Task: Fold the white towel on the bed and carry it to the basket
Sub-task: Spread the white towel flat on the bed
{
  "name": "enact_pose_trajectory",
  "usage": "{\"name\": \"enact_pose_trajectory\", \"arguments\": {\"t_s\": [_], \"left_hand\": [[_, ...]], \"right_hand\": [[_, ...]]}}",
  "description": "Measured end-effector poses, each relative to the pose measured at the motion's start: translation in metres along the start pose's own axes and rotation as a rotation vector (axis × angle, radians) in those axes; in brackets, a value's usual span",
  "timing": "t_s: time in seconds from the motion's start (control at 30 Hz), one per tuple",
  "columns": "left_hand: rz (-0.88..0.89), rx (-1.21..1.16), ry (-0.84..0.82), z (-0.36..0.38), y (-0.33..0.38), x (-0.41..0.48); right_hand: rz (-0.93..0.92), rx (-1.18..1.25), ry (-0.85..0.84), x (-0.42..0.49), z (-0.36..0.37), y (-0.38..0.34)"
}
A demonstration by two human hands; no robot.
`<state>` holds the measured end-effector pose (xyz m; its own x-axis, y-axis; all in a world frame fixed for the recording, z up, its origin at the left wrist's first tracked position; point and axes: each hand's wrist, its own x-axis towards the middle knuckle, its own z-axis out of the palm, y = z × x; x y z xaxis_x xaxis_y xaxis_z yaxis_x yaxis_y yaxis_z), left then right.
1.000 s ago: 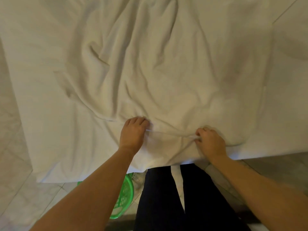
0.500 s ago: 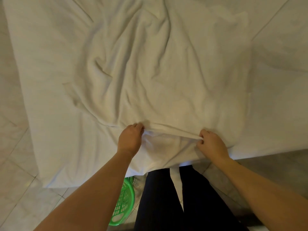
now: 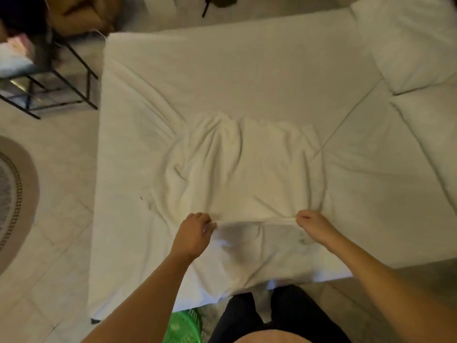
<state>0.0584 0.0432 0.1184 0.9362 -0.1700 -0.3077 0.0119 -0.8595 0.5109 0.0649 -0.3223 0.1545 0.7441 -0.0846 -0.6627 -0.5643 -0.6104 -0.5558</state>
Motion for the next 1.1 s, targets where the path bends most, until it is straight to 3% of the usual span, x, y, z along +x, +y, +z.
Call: {"name": "enact_pose_trajectory", "arguments": {"t_s": [0.2,0.37,0.5,0.63,0.87,1.1], "left_hand": [[-0.081,-0.274,0.075,-0.070,0.043,-0.012],[-0.083,-0.462,0.116,-0.109,0.081,-0.008],[-0.053,-0.415,0.114,-0.120,0.102,-0.007],[-0.099,-0.283,0.052,-0.116,0.115,-0.017],[-0.284,-0.154,-0.046,-0.072,0.112,-0.043],[-0.428,-0.196,-0.217,-0.024,0.075,-0.051]], "right_hand": [[-0.198,-0.090,-0.053,-0.036,-0.067,-0.047],[-0.374,-0.209,0.049,-0.049,-0.107,-0.066],[-0.525,-0.257,0.125,-0.050,-0.134,-0.073],[-0.560,-0.235,0.079,-0.045,-0.151,-0.065],[-0.410,-0.174,-0.190,-0.019,-0.148,-0.025],[-0.003,-0.250,-0.440,0.011,-0.125,0.012]]}}
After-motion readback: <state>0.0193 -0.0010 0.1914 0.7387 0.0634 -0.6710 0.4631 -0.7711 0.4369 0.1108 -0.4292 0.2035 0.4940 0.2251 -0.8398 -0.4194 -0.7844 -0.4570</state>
